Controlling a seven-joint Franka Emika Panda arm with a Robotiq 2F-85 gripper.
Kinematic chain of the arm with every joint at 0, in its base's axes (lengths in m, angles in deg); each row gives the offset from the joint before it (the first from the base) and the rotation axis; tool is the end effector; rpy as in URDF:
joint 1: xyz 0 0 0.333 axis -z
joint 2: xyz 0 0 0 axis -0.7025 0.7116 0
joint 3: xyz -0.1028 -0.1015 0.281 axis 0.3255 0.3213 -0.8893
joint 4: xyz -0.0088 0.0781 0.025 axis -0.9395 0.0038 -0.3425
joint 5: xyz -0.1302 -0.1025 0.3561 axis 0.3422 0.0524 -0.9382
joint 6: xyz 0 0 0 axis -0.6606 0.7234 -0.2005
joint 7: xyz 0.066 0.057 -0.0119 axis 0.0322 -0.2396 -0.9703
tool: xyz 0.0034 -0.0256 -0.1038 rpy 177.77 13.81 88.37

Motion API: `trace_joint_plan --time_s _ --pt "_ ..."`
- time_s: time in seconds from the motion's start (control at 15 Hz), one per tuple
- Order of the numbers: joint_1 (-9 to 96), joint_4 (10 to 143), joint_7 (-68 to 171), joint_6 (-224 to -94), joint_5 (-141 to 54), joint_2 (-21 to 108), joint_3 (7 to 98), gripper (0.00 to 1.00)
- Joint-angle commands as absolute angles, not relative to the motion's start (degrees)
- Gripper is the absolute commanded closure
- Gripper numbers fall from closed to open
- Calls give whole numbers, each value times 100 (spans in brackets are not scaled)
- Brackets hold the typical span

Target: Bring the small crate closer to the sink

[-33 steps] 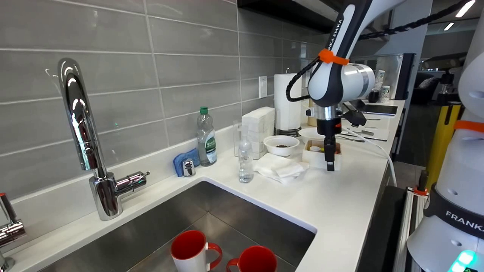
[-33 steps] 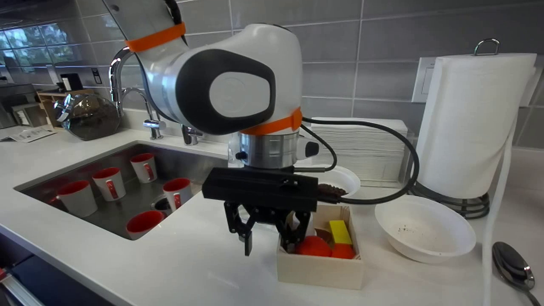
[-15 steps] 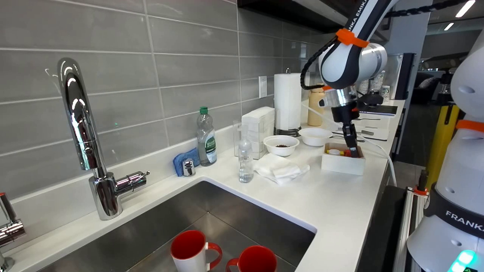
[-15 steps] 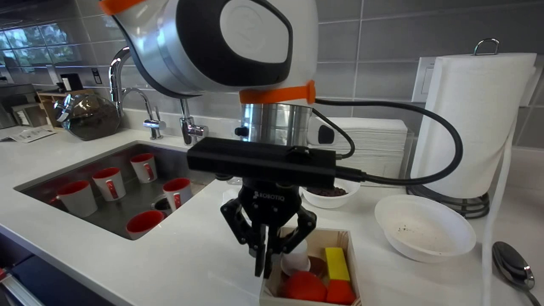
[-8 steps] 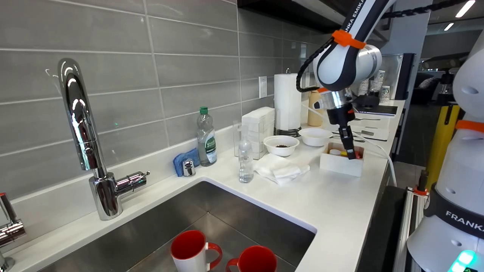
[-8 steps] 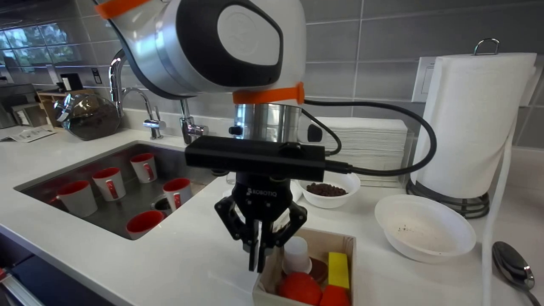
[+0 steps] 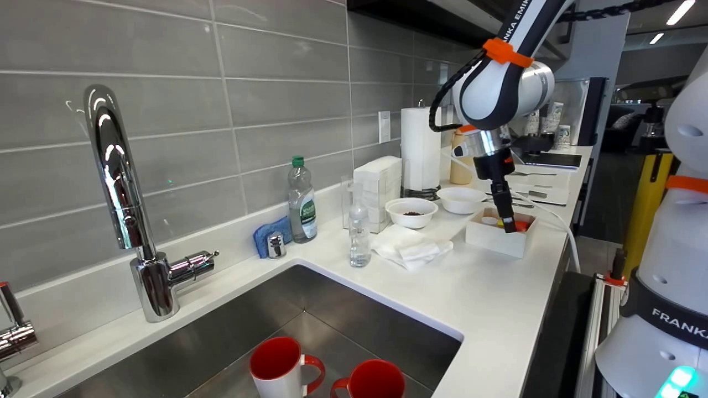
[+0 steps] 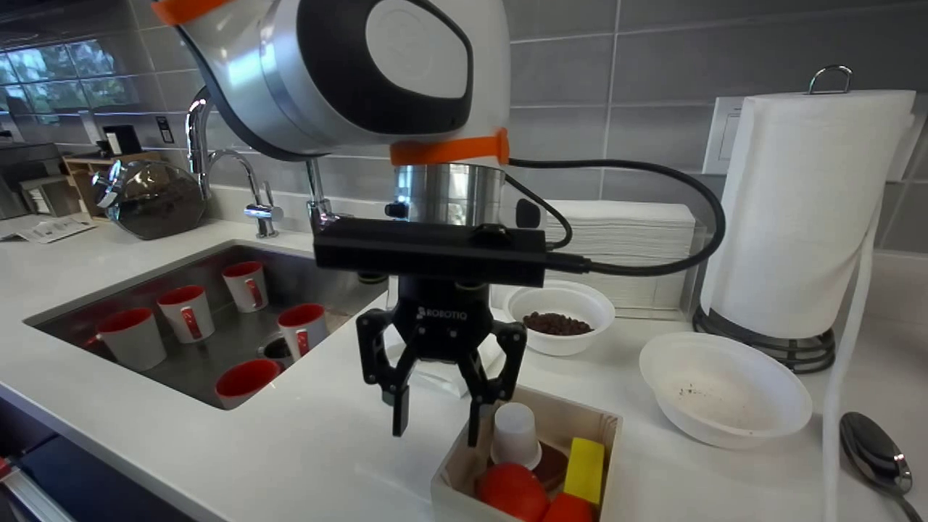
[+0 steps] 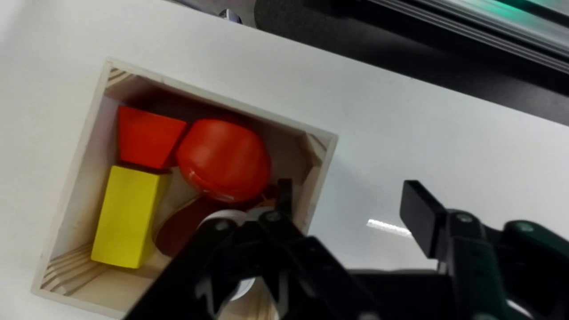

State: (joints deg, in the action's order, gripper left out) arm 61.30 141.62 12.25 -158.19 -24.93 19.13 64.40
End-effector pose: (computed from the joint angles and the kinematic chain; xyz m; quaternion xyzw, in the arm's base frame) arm 0.3030 -0.1955 0.2411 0.9720 0.1672 -0.1650 0.0056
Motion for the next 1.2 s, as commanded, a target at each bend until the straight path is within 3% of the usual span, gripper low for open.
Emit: trace_joint_plan --time_s 0.0,0.07,1.13 --pt "6191 14157 1407 -15619 -2314 1768 6512 8" --pt "6198 14158 1389 -15650 -2355 1858 6543 0" --pt "6045 14211 411 -15881 -3631 2929 6410 0"
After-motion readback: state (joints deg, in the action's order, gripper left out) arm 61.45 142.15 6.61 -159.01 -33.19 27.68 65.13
